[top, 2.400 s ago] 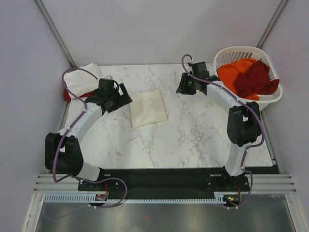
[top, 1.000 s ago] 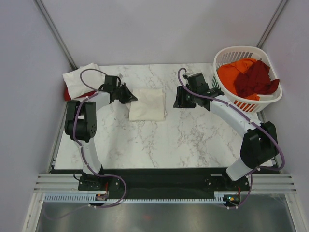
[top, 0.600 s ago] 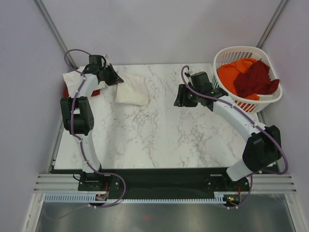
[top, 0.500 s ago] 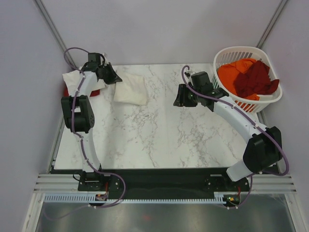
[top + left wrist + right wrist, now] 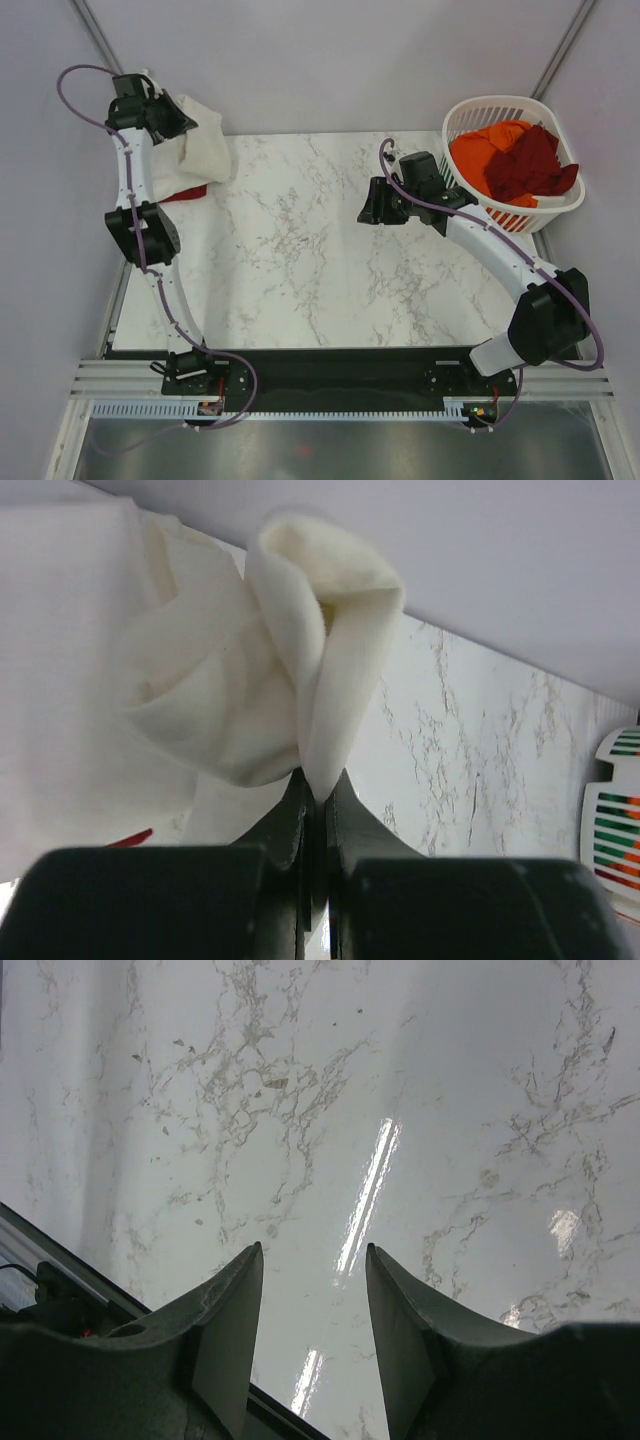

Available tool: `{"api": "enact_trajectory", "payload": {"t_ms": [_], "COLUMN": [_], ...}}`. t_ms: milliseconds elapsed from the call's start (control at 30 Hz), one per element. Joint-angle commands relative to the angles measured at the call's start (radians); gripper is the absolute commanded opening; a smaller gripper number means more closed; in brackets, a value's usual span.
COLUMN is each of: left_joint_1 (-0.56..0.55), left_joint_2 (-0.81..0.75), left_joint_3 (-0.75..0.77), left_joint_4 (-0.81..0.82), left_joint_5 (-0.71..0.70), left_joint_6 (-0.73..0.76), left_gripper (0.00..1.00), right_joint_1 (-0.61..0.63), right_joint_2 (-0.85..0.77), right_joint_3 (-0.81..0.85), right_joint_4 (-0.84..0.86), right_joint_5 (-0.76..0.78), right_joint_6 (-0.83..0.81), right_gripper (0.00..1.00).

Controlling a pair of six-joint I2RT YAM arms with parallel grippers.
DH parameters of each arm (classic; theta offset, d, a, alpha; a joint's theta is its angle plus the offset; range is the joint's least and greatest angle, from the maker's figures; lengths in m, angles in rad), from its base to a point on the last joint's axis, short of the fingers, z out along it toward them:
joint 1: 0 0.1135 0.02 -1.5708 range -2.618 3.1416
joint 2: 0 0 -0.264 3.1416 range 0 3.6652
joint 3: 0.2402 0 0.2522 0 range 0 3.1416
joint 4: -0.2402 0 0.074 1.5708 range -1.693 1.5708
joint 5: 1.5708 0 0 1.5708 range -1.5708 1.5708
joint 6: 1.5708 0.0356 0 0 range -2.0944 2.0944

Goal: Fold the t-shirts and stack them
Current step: Neatly place the folded tshirt to the corner

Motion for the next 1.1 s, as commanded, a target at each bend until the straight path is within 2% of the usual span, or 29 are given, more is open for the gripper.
{"api": "enact_trajectory", "payload": {"t_ms": [0,167,233,300,367,400,433,467,600,700,800,967,1067], "left_joint_1": [0.111,0.182,0.195,0.206,0.218,0.232,0.238,0.254,0.289,0.310,0.349,0.401,0.372], "left_joint_2": [0.009,0.043,0.041,0.043,0.058,0.072,0.075,0.075,0.029,-0.055,-0.147,-0.283,-0.357], "left_joint_3": [0.119,0.094,0.061,0.020,-0.002,-0.014,-0.026,-0.058,-0.152,-0.218,-0.270,-0.356,-0.413], "left_joint_4": [0.017,0.029,0.029,0.029,0.028,0.027,0.023,0.018,-0.017,-0.025,-0.031,-0.031,-0.019], "left_joint_5": [0.055,0.091,0.051,-0.003,-0.012,-0.024,-0.034,-0.050,-0.223,-0.409,-0.527,-0.551,-0.491], "left_joint_6": [-0.074,-0.069,-0.046,-0.017,-0.007,-0.010,-0.012,-0.022,-0.053,-0.055,-0.075,-0.110,-0.133], "left_gripper": [0.02,0.03,0.13,0.15,0.34,0.49,0.85,0.99,1.00,1.00,1.00,1.00,0.98], "right_joint_1": [-0.001,-0.003,-0.003,-0.003,-0.003,-0.001,-0.001,-0.001,-0.003,-0.003,-0.001,-0.001,-0.001], "right_joint_2": [-0.049,-0.046,-0.041,-0.036,-0.033,-0.032,-0.030,-0.030,-0.026,-0.023,-0.021,-0.023,-0.020], "right_joint_3": [-0.004,-0.004,-0.002,-0.004,-0.005,-0.005,-0.005,-0.005,-0.005,-0.007,-0.005,-0.013,-0.016], "right_joint_4": [0.039,0.045,0.048,0.051,0.051,0.053,0.051,0.053,0.054,0.056,0.060,0.074,0.080], "right_joint_5": [-0.023,-0.029,-0.036,-0.038,-0.041,-0.043,-0.044,-0.046,-0.050,-0.064,-0.078,-0.098,-0.106], "right_joint_6": [0.008,0.014,0.014,0.016,0.016,0.017,0.017,0.017,0.017,0.017,0.020,0.031,0.036], "right_gripper": [0.54,0.54,0.54,0.54,0.54,0.54,0.54,0.54,0.55,0.54,0.55,0.55,0.55]}}
